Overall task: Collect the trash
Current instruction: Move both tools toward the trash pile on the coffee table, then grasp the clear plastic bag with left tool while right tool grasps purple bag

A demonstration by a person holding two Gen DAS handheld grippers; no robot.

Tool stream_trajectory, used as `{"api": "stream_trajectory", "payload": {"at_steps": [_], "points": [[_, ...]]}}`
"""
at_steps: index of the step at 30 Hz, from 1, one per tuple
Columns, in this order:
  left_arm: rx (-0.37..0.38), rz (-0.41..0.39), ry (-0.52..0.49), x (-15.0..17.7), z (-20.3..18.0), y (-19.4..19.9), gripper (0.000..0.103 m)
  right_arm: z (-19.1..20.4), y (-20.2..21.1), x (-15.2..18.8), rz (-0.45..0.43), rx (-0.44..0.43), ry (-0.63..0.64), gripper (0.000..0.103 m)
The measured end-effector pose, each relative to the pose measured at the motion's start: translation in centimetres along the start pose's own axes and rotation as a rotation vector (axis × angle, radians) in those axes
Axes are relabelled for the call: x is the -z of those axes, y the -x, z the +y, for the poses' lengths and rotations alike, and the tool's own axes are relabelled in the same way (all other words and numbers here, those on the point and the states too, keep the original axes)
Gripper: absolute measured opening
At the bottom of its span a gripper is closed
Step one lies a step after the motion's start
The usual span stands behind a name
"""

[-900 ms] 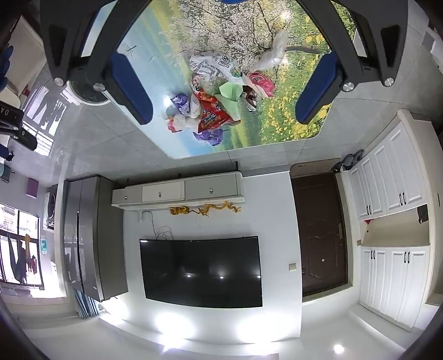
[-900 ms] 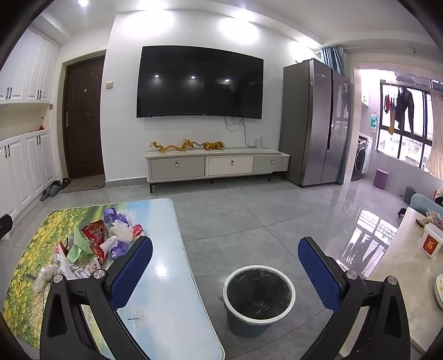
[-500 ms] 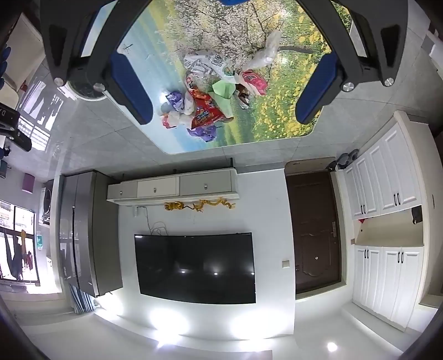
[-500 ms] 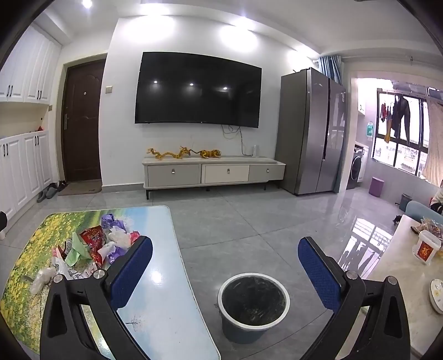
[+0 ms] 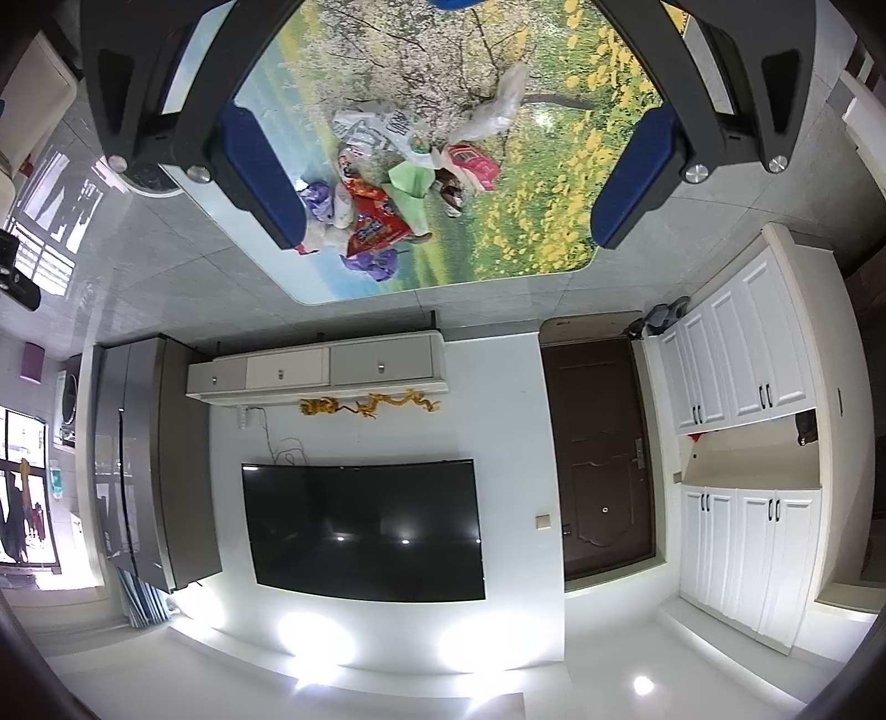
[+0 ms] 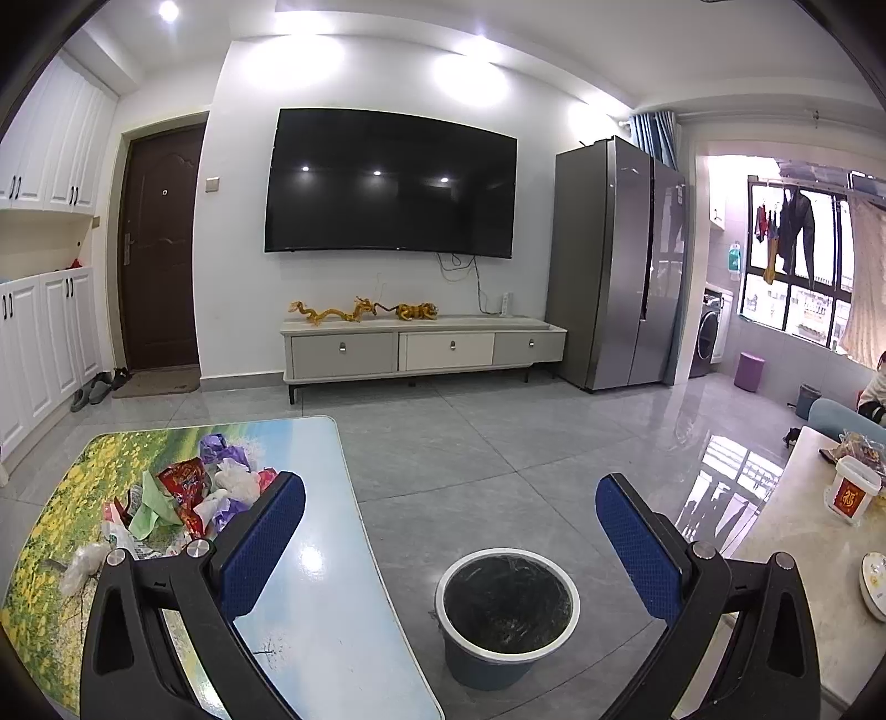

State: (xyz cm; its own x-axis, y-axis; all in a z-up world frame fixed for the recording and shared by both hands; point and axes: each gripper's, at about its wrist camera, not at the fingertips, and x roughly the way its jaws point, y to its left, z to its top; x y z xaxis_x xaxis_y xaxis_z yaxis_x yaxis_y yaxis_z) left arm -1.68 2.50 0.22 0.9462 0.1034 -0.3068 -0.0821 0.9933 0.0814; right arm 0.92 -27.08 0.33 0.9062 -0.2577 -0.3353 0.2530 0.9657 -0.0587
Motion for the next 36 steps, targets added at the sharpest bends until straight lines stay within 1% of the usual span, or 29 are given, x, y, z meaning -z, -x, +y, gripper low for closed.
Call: {"api": "stream_trajectory", "payload": {"at_steps": [5,9,14,17,20,23,26,29,32,35,36], "points": [[-0.023,-0.013,0.002,-0.1,0.5,0.2,0.103,-0.4,0.4,-0.3,-0.029,0.011,-0.024,0.103],[-0.037,-0.023,0.004,-0.1,0.8,0.4,0.103,-1.2,0.6,-0.6,-0.044,-0.002,-0.06,0.103],[-0.059,-0.034,0.005,-0.3,1.6,0.5,0.103,-1.3,0.5,-0.5,-0.056,-0.007,-0.068,0.103],[-0.068,-0.048,0.015,-1.1,2.9,0.7,0.103,-1.3,0.6,-0.6,-0.067,-0.023,-0.064,0.103],[-0.079,-0.064,0.052,-2.0,4.8,0.6,0.103,-1.5,0.3,-0.7,-0.061,-0.032,-0.062,0.103],[-0.083,-0.054,0.074,-2.5,6.4,0.1,0.103,-1.4,0.1,-0.8,-0.054,-0.03,-0.054,0.103],[-0.105,-0.025,0.079,-2.3,7.7,-0.8,0.103,-1.2,-0.2,-0.8,-0.036,-0.053,-0.052,0.103],[-0.09,0.029,0.078,-1.4,8.9,-2.4,0.103,-0.9,-1.0,-0.8,-0.012,-0.096,-0.047,0.103],[-0.048,0.111,0.068,0.5,10.0,-4.4,0.103,0.4,-2.9,-1.3,0.032,-0.144,-0.021,0.103],[-0.007,0.2,0.054,3.1,10.5,-6.9,0.103,1.8,-4.5,-0.9,0.078,-0.196,0.004,0.102],[0.001,0.219,0.052,3.7,10.5,-7.4,0.103,2.5,-5.4,-0.9,0.098,-0.221,0.015,0.102]]}}
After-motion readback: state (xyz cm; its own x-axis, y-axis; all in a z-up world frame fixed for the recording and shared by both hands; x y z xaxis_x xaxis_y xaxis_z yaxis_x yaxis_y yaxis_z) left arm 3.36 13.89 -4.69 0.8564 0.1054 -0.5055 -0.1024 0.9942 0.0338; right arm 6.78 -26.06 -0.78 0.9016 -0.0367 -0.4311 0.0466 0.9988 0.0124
